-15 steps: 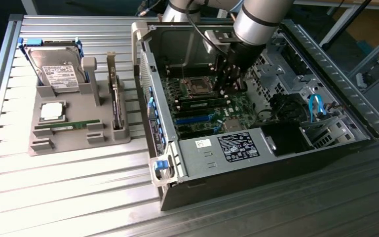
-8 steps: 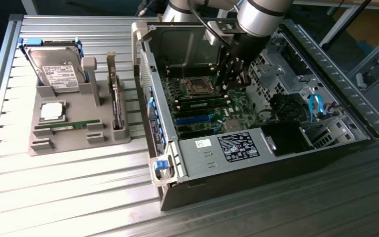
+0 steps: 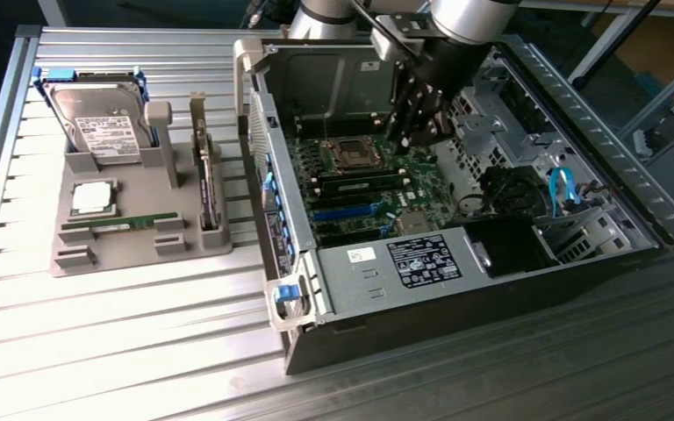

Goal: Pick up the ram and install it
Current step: 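Insert the ram into the slot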

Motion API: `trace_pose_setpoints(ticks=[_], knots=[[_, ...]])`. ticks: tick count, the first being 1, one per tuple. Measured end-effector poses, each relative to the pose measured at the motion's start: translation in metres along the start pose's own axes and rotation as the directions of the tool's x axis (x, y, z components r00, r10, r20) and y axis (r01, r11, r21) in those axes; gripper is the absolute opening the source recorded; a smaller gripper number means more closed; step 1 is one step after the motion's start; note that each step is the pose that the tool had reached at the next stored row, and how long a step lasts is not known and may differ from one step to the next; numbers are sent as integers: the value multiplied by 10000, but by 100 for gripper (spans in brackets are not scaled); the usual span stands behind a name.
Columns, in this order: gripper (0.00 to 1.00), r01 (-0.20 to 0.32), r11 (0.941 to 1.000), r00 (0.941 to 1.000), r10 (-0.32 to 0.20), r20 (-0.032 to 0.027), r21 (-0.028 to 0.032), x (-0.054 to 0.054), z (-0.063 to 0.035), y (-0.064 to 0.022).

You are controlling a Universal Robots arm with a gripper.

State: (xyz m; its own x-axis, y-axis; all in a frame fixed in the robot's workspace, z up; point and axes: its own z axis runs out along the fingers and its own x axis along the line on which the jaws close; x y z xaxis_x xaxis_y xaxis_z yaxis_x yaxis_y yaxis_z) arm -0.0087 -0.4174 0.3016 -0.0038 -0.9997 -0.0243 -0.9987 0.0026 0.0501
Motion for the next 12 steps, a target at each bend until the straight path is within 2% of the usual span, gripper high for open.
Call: trace_pose_setpoints(ticks=[8,12], knots=[[32,0,10000,10000,0,-3,0,-8,-330,16],[32,0,10000,10000,0,-2,0,-10,-409,21]])
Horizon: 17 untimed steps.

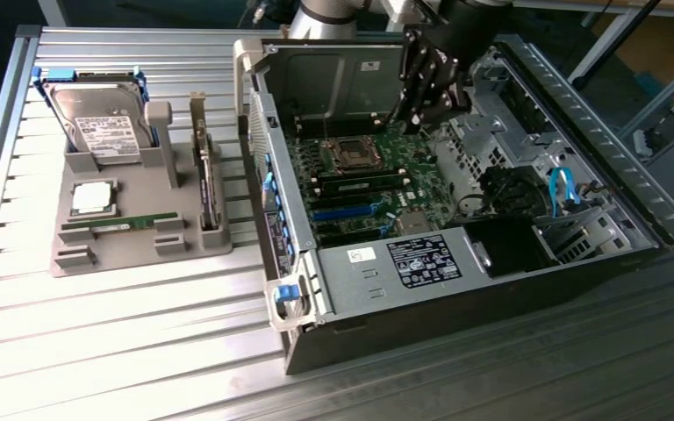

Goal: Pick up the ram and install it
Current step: 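Insert the ram into the slot, then press down the ram until it locks into place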

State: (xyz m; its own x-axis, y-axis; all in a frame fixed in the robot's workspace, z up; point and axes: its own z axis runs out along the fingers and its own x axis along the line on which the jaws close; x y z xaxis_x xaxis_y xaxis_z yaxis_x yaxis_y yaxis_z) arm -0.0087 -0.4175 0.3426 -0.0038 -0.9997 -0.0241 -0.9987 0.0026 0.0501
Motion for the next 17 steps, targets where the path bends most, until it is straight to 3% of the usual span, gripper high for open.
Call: trace_pose_setpoints(ticks=[15,16,17], knots=[[32,0,10000,10000,0,0,0,-1,-33,2],[30,1,10000,10000,-1,0,0,-1,-33,1],[17,0,10000,10000,0,1,0,-1,-33,2]])
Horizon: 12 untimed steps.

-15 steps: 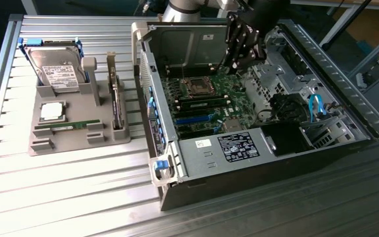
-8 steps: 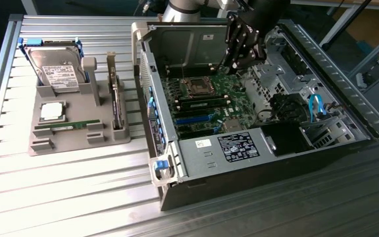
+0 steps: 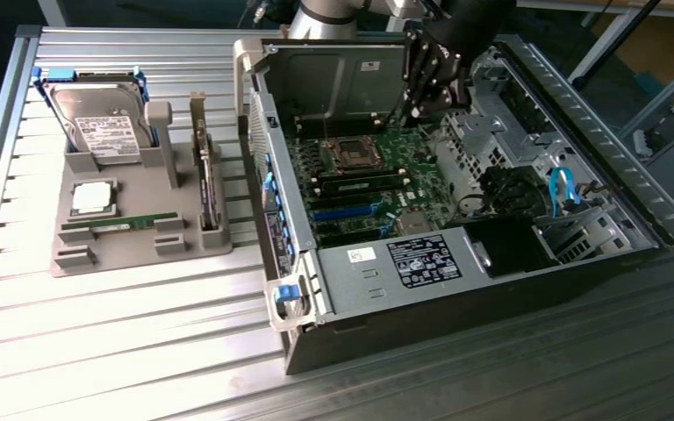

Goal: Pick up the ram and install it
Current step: 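Press down the ram until it locks into place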

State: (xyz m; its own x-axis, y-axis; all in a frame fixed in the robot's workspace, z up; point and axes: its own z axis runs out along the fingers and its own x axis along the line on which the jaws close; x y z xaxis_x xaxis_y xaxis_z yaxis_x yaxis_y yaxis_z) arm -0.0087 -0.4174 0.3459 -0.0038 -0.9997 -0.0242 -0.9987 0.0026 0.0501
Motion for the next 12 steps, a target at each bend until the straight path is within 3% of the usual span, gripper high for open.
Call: trace_pose_setpoints(ticks=[1,2,9,12], knots=[[17,0,10000,10000,0,0,0,0,0,0],[11,0,10000,10000,0,0,0,0,0,0],[11,2,10000,10000,-2,-1,0,0,0,-4],[11,3,10000,10000,-3,-1,-1,0,-3,-52]])
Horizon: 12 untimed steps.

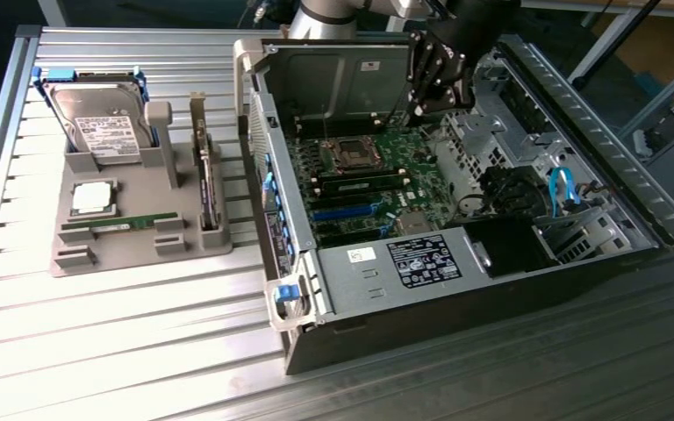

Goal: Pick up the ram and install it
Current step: 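Press down the ram until it locks into place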

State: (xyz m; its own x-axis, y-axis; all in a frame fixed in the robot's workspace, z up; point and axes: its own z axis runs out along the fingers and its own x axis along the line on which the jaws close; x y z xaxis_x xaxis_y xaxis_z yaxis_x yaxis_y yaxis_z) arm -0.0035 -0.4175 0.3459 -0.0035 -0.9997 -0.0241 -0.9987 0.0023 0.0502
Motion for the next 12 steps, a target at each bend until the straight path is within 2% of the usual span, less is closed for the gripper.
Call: trace_pose_setpoints(ticks=[7,12], knots=[[11,-1,10000,10000,1,1,0,0,0,-1],[11,8,10000,10000,-8,-1,-1,0,-5,-87]])
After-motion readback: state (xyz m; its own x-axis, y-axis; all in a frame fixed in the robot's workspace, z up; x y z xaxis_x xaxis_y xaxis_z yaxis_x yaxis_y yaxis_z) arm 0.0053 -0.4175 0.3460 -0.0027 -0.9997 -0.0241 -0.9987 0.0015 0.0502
